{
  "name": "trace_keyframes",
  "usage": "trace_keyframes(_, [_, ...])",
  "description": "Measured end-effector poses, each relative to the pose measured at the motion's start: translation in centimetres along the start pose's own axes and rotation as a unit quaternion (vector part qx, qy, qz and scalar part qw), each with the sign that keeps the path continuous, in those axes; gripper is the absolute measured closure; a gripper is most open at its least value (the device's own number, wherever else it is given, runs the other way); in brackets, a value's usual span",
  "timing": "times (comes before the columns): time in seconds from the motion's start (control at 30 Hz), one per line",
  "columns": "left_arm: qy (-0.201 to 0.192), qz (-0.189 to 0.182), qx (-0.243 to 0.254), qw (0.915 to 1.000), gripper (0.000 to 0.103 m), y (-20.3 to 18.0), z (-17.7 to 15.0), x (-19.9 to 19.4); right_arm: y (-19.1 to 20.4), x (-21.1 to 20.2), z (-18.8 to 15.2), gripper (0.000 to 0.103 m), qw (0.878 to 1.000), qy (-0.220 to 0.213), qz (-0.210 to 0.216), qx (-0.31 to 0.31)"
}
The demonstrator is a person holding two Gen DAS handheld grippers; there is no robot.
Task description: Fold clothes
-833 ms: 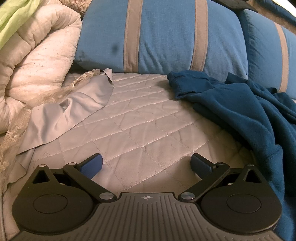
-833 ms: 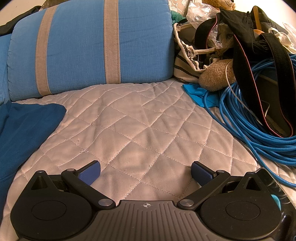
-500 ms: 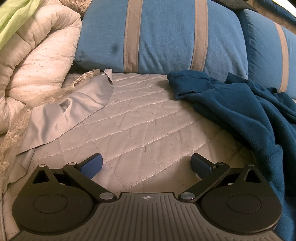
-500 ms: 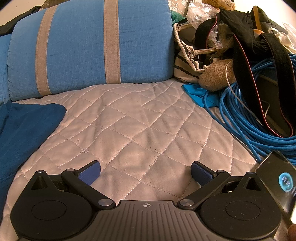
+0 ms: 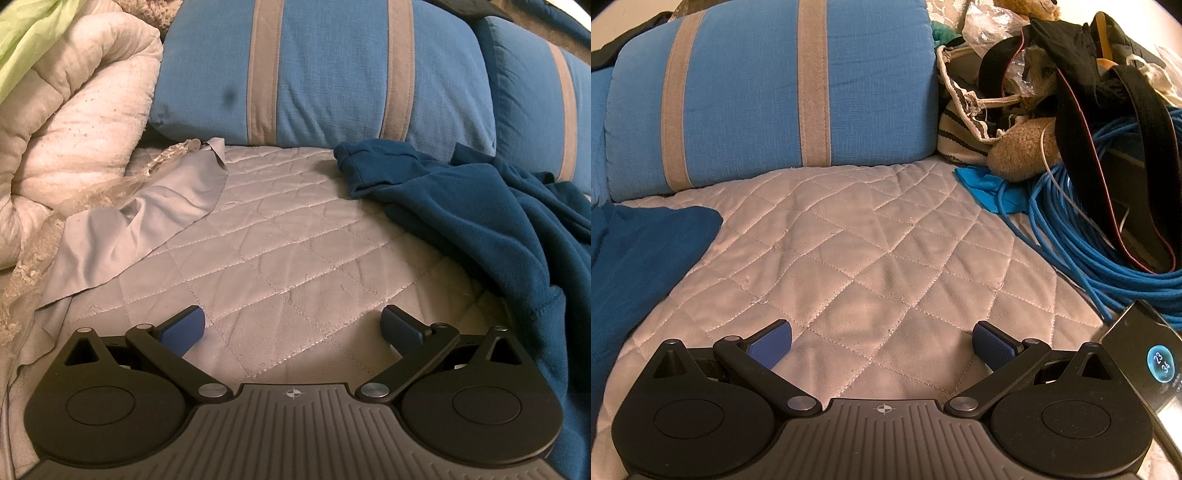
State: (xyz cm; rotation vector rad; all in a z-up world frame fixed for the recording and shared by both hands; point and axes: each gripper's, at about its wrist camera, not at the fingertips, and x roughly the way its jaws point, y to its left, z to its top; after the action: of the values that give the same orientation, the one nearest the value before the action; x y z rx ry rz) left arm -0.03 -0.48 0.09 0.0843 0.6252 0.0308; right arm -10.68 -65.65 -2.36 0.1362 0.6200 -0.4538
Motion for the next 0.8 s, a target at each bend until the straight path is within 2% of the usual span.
trace_keyframes(0.17, [0.003, 0.011, 0.013, 0.9998, 0.000, -0.5, 0.1, -0.3, 0.1, -0.3, 0.1, 0.000, 1.000, 0.005, 0.002, 0.000])
trace_keyframes(0.3, [0.017, -0.016, 0.007, 0.9997, 0.000, -0.1, -0.3, -2.1, -0.2, -1.5, 0.2, 0.000, 1.000, 0.020, 0.019, 0.006])
trace_keyframes(0.43, [0.025, -0.001, 0.009, 0.9997, 0.000, -0.1, -0.7, -4.6, -0.7, -3.4, -0.3, 0.000, 0.999, 0.027, 0.036, 0.009])
trace_keyframes(0.57, [0.015, 0.009, -0.001, 0.9999, 0.000, 0.7, 0.2, -7.4, -0.8, -5.1, -0.7, 0.000, 0.997, 0.036, 0.061, -0.001])
trace_keyframes(0.7, [-0.013, 0.034, 0.009, 0.9993, 0.000, 0.6, 1.9, -10.7, -0.6, -7.5, -0.5, 0.000, 0.995, 0.035, 0.091, -0.006])
trace_keyframes(0.8, [-0.027, 0.038, 0.015, 0.9988, 0.000, 0.2, 3.1, -12.8, -0.3, -9.3, 0.0, 0.000, 0.994, 0.033, 0.106, -0.008])
